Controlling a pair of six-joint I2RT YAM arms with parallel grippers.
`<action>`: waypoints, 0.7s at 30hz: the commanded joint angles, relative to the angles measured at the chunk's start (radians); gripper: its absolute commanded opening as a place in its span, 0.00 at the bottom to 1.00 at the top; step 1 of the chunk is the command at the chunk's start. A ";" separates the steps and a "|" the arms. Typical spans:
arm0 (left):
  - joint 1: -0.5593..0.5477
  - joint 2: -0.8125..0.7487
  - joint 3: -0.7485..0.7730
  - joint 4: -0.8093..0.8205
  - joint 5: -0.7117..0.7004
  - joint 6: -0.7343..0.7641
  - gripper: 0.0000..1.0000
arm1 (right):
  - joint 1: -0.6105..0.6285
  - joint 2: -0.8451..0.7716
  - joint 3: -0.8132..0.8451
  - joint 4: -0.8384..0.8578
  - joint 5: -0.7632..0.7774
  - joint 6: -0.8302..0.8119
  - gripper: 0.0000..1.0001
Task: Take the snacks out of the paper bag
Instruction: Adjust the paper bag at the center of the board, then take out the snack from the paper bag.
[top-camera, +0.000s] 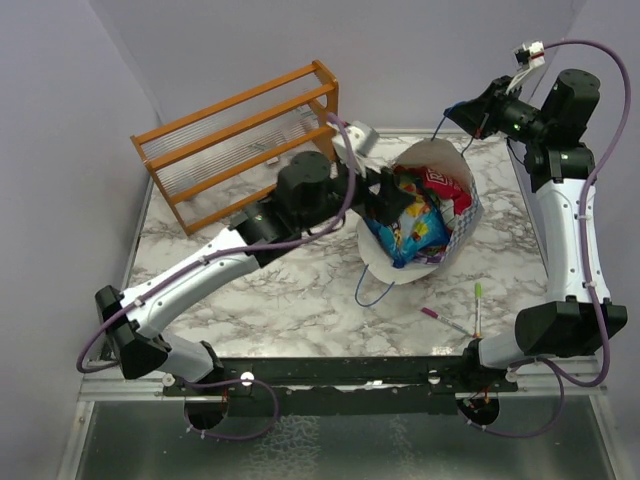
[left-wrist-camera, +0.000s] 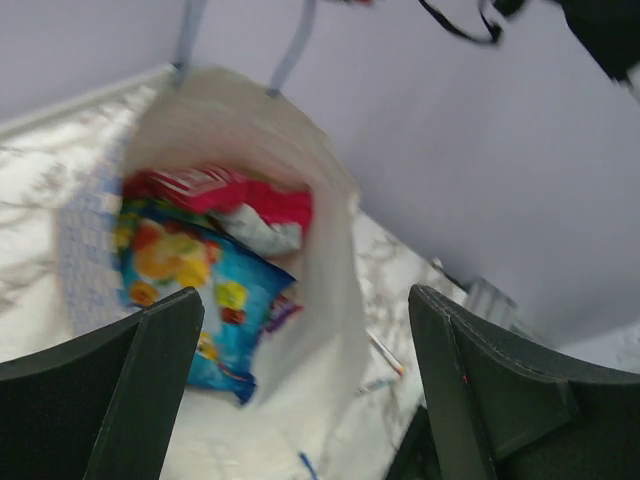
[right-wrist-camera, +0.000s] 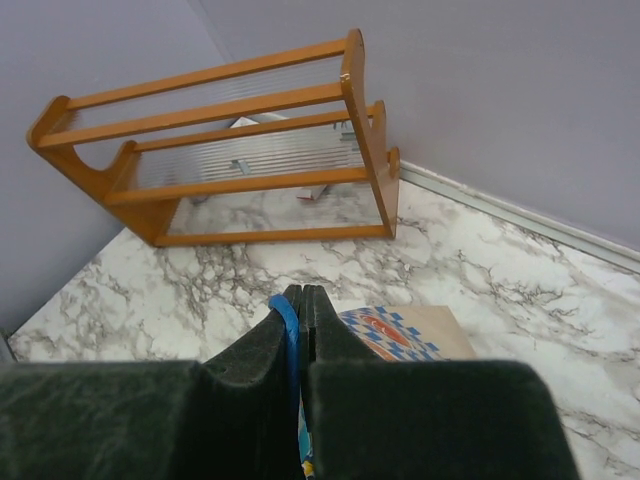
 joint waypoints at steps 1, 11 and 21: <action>-0.149 0.045 -0.024 0.033 -0.119 -0.048 0.85 | -0.006 -0.057 0.001 0.111 -0.033 0.031 0.01; -0.252 0.316 0.051 0.004 -0.521 0.003 0.70 | -0.005 -0.084 -0.017 0.091 -0.026 0.019 0.01; -0.256 0.564 0.280 -0.034 -0.630 -0.170 0.71 | -0.005 -0.099 -0.026 0.082 -0.017 0.011 0.01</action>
